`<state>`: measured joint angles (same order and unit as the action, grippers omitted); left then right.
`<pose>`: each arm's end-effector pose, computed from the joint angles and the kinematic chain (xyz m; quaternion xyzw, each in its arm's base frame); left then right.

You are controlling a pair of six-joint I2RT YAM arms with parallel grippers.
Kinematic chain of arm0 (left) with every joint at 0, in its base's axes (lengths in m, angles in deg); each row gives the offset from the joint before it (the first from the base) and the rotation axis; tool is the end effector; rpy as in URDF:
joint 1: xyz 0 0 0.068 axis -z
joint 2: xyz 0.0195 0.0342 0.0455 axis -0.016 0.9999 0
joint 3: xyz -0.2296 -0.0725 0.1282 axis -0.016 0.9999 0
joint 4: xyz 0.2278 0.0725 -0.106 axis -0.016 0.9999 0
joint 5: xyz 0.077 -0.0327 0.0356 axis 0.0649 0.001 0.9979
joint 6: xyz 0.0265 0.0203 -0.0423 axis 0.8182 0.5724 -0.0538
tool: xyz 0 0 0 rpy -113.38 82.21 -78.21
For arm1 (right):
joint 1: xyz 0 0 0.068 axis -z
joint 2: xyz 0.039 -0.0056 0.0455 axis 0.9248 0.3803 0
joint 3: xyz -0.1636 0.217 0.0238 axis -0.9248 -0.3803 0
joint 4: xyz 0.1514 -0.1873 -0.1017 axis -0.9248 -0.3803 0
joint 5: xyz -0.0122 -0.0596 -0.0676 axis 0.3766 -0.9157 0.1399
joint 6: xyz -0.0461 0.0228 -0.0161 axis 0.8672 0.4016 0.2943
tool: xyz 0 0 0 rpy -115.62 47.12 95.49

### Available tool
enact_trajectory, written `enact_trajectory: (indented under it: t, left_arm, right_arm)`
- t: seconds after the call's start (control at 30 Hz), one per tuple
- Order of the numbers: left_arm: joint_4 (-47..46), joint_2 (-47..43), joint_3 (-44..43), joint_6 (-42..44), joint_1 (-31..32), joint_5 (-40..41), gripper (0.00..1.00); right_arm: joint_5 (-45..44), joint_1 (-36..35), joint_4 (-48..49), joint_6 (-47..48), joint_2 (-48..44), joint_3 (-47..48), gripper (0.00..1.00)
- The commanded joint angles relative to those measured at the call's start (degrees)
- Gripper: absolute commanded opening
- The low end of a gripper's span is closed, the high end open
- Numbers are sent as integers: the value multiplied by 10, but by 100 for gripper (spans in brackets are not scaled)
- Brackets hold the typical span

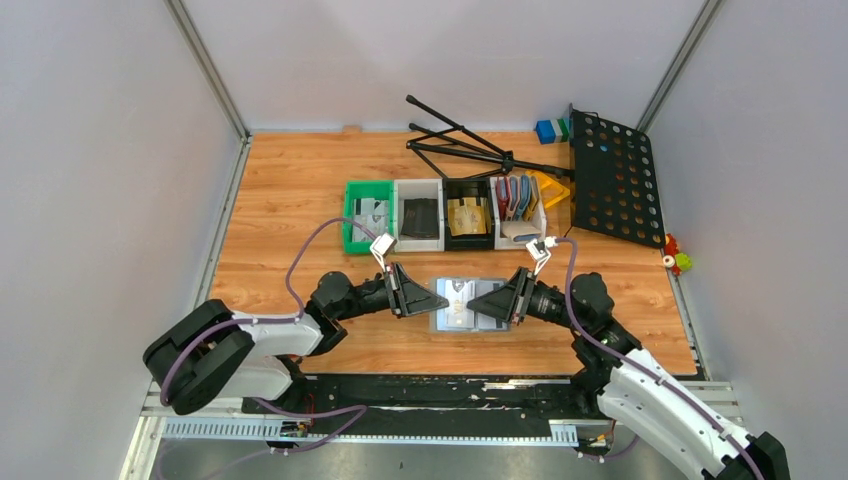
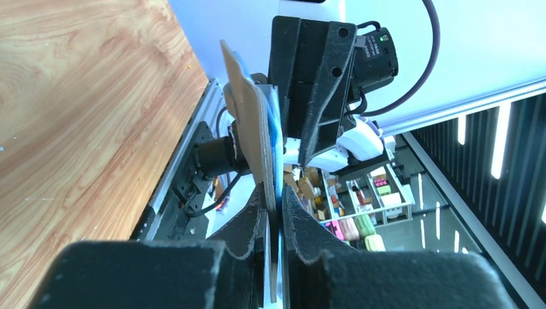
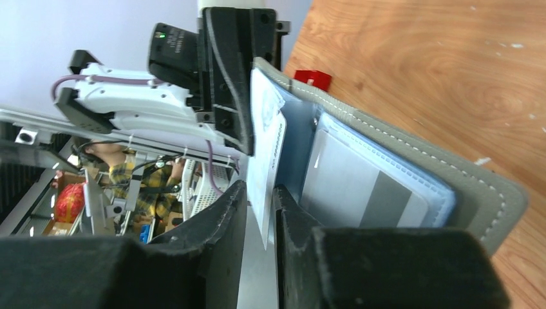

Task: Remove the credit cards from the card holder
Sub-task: Remove the credit card from the card holder.

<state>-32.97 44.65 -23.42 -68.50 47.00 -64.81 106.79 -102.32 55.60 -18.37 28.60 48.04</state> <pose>0.1426 -0.1744 0.1997 0.0204 0.6631 -0.7240 0.1889 0.1160 0.1044 0.2287 -0.0326 0.7408 0.6149 0.2684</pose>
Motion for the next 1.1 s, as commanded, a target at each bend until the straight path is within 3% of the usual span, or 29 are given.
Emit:
enact_trajectory:
  t: [0.0,0.23,0.33,0.4,0.57,0.67,0.8,0.9,1.07]
  left_arm:
    - [2,-22,-1,4,-3,5,3]
    - [18,-34,-7,9,-3,3,2]
    - [22,-40,-9,10,-3,3,2]
    - [35,-47,-10,17,-3,5,2]
    - [107,-81,-10,52,-19,6,2]
    - [190,-120,-6,86,-53,-5,3]
    - [392,-192,-27,178,-90,8,5]
    - [558,-241,-60,264,-92,61,6]
    - [683,-277,-78,332,-93,126,7]
  right_arm:
    - [33,-1,79,-27,-23,0,20]
    - [45,-1,103,-37,-8,5,15]
    - [42,-2,84,-31,-2,10,7]
    - [33,-2,48,-18,-2,19,0]
    - [-29,-1,-99,37,-23,52,0]
    - [-78,5,-182,69,-43,65,0]
    - [-123,10,-240,100,-67,83,0]
    - [-144,10,-248,123,-54,104,0]
    - [-125,9,-202,139,39,141,0]
